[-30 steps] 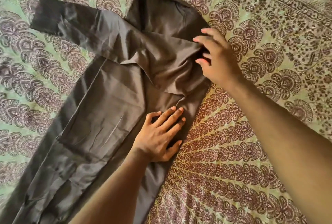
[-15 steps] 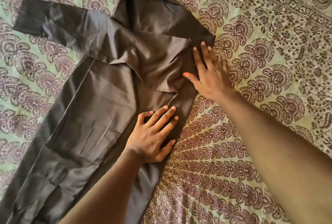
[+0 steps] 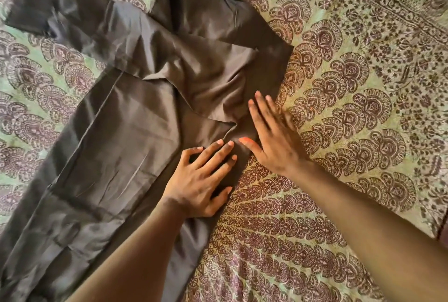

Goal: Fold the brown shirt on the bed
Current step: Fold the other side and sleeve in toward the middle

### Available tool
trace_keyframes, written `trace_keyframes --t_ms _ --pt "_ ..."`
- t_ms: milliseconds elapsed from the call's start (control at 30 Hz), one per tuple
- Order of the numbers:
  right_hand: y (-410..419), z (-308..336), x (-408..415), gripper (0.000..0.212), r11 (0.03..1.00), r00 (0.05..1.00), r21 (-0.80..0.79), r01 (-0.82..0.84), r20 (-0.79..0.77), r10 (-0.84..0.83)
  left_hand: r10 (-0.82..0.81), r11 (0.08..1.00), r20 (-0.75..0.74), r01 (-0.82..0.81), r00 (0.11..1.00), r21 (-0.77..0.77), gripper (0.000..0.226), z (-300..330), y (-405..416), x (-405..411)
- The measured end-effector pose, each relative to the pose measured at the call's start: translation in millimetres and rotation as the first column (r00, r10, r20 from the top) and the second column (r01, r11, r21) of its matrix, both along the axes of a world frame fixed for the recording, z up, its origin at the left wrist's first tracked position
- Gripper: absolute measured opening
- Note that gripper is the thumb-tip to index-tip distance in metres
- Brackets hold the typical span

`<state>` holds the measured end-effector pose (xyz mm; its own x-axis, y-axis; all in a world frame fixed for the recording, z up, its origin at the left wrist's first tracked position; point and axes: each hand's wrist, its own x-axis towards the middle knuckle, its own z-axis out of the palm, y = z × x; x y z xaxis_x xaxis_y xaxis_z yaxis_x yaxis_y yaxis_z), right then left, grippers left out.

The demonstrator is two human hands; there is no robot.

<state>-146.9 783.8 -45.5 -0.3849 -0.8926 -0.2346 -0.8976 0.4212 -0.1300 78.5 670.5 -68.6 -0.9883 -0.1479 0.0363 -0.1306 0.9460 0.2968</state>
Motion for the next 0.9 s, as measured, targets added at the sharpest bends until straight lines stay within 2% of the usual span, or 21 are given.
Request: trace_keyframes --t_ms 133,300,400,500,567,667,767,900 --pt "-26 -7 -59 0.087 0.997 0.995 0.064 0.049 -0.086 -0.044 -0.006 1.000 -0.001 0.006 1.000 0.002 0.067 -2 0 0" --pt "-68 1 -126 0.084 0.970 0.977 0.127 0.205 -0.092 -0.195 -0.008 1.000 0.009 0.008 1.000 -0.009 0.068 -1 -2 0" --pt "-60 7 -93 0.082 0.972 0.968 -0.059 0.228 -0.097 -0.233 -0.015 1.000 0.031 0.016 0.999 -0.009 0.069 0 -1 0" --pt "-28 0 -32 0.072 0.930 0.955 -0.225 0.289 0.002 -0.296 -0.025 1.000 0.022 0.024 0.999 0.010 0.068 0 -2 -1" --pt "-9 -10 2 0.069 0.941 0.962 -0.203 0.272 0.052 -0.267 -0.028 0.999 0.026 0.028 0.999 0.016 0.068 1 -2 1" --pt "4 -18 26 0.068 0.970 0.973 -0.098 0.221 -0.051 -0.227 -0.024 0.999 0.043 0.022 0.999 0.049 0.070 2 -2 -2" --pt "11 -17 46 0.067 0.960 0.964 -0.102 0.260 -0.021 -0.263 -0.035 0.996 0.037 0.032 0.999 0.081 0.071 6 -2 -1" --pt "25 -16 104 0.066 0.966 0.969 -0.080 0.244 -0.017 -0.246 -0.001 0.999 0.070 -0.002 0.998 0.039 0.070 11 14 56"
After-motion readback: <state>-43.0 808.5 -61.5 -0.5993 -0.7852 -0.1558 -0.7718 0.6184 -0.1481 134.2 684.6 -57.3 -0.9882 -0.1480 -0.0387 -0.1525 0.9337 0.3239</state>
